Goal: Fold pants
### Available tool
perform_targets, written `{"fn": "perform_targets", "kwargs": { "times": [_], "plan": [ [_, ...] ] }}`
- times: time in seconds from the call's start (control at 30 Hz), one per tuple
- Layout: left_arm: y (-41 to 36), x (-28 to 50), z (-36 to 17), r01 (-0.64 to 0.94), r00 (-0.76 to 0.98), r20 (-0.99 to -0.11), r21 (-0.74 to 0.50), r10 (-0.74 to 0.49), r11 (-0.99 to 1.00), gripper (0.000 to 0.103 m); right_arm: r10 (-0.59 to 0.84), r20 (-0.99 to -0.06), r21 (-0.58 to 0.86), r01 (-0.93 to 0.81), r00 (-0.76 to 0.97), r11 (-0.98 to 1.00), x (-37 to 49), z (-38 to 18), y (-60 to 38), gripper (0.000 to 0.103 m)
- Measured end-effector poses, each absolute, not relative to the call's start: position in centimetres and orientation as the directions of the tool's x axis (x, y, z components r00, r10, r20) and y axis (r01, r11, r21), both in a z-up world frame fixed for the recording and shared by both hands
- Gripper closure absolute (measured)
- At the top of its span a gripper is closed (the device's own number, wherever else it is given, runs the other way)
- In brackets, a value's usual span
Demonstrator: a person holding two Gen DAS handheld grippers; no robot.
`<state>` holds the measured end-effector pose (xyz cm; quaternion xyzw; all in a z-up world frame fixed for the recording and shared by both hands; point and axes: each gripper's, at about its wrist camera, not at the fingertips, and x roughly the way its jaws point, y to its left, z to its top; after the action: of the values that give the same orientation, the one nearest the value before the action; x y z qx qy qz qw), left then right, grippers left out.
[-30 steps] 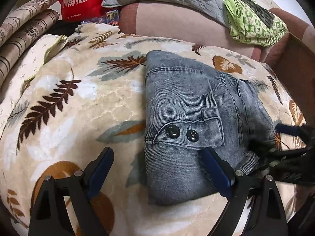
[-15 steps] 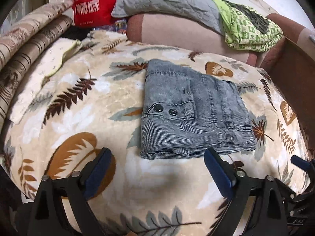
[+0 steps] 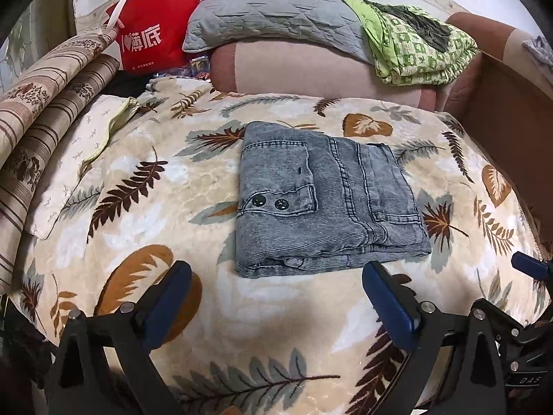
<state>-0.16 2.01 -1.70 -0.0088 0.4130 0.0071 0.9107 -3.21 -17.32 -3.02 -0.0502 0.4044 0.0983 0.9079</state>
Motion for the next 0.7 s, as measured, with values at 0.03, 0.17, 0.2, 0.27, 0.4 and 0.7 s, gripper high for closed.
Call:
{"fn": "perform_targets", "kwargs": {
  "times": [0.03,0.17,0.2,0.27,0.4,0.7],
  "plan": [
    [2.0,-0.2,-1.7,-0.021,0.658,-0.753,-0.010,0.006,1.000,0.004,0.138,-0.744,-0.014,-0.222,0.654,0.975,-3.2,-2.9,-17.2,0.000],
    [2.4,-0.2,-1.7,-0.026,0.658,-0.753,-0.025,-0.001,0.999,0.004,0.140,-0.740,-0.027,-0.237,0.658,0.971,-3.1,-2.5,-16.5,0.000],
    [2.5,-0.2,-1.7,-0.030,0.658,-0.753,-0.027,-0.001,0.999,0.004,0.141,-0.739,-0.029,-0.241,0.658,0.970,-3.2,-2.4,-16.3,0.000],
    [2.8,-0.2,-1.7,-0.038,0.658,-0.753,-0.025,0.006,0.999,0.004,0.143,-0.737,-0.036,-0.250,0.660,0.968,-3.2,-2.2,-16.0,0.000],
    [2.9,-0.1,-1.7,-0.045,0.656,-0.755,-0.020,0.014,0.999,0.004,0.152,-0.737,-0.035,-0.261,0.659,0.965,-3.2,-2.1,-15.5,0.000],
    [2.5,0.1,-1.4,-0.043,0.653,-0.757,-0.010,0.021,0.999,0.004,0.155,-0.732,-0.052,-0.281,0.663,0.958,-3.3,-1.7,-15.3,0.000]
  ]
}}
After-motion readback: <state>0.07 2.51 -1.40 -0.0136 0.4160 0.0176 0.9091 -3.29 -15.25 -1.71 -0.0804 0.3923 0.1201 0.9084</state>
